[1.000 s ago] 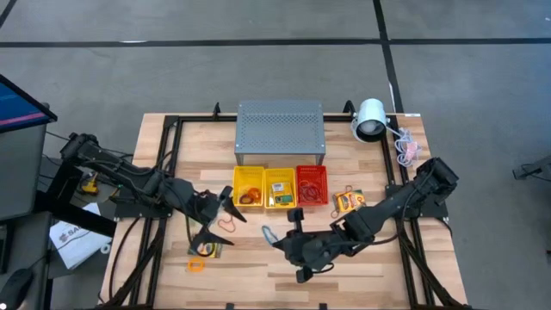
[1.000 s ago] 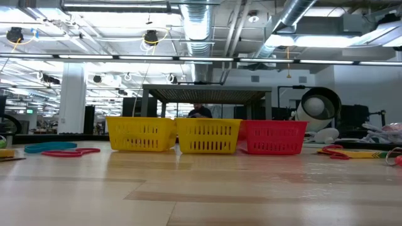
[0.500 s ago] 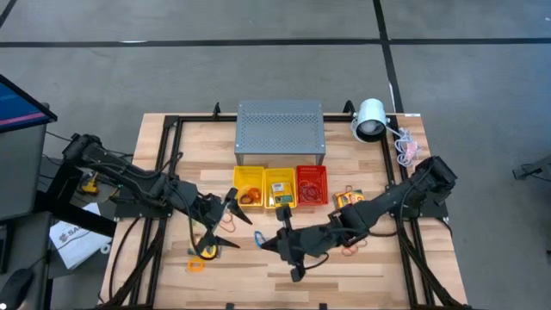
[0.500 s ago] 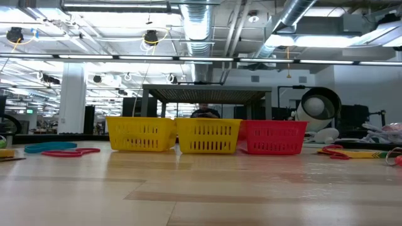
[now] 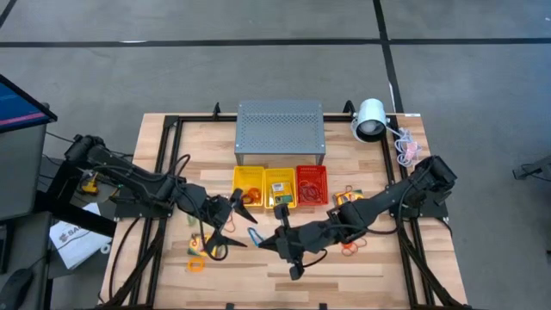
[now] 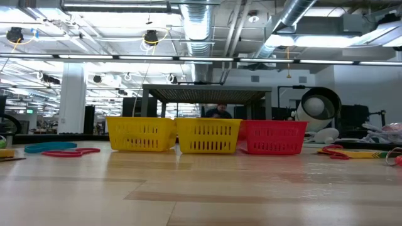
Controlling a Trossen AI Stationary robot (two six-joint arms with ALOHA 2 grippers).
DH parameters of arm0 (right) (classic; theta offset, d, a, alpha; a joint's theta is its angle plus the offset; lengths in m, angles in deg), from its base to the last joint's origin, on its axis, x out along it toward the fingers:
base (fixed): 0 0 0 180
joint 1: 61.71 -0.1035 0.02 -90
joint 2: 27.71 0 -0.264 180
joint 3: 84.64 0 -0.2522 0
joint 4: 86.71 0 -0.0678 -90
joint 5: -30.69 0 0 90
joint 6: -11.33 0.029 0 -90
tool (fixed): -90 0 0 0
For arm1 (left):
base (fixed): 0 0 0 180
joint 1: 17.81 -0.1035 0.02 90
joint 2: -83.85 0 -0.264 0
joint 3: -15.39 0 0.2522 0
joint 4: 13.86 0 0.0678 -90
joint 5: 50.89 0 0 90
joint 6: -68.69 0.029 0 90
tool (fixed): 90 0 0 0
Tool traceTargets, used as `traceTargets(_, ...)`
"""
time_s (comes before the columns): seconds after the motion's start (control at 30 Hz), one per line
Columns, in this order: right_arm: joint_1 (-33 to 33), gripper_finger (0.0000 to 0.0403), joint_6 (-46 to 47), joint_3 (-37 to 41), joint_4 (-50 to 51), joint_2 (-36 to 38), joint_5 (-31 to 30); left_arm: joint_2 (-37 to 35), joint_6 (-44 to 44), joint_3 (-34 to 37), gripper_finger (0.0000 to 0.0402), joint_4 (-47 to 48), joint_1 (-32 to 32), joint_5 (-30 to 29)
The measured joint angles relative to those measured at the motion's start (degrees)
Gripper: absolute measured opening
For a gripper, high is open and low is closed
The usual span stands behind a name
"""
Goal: Pick & Place Office Desk Supplies
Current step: Put the blue rubber band into the red bin
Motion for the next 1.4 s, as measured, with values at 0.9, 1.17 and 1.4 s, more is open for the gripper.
traceTargets(0.9,1.9,0.0000,-1.9,0.0,-3.0,0.0,4.7,-0.1,0.0,0.0,0.0238,-1.6,0.0,-0.2)
traceTargets(1.17,2.0,0.0000,-1.9,0.0,-3.0,0.0,4.8,-0.1,0.0,0.0,0.0141,-1.6,0.0,-0.2)
traceTargets(1.4,1.9,0.0000,-2.1,0.0,-3.0,0.0,4.9,-0.1,0.1,0.0,0.0068,-1.5,0.0,0.1)
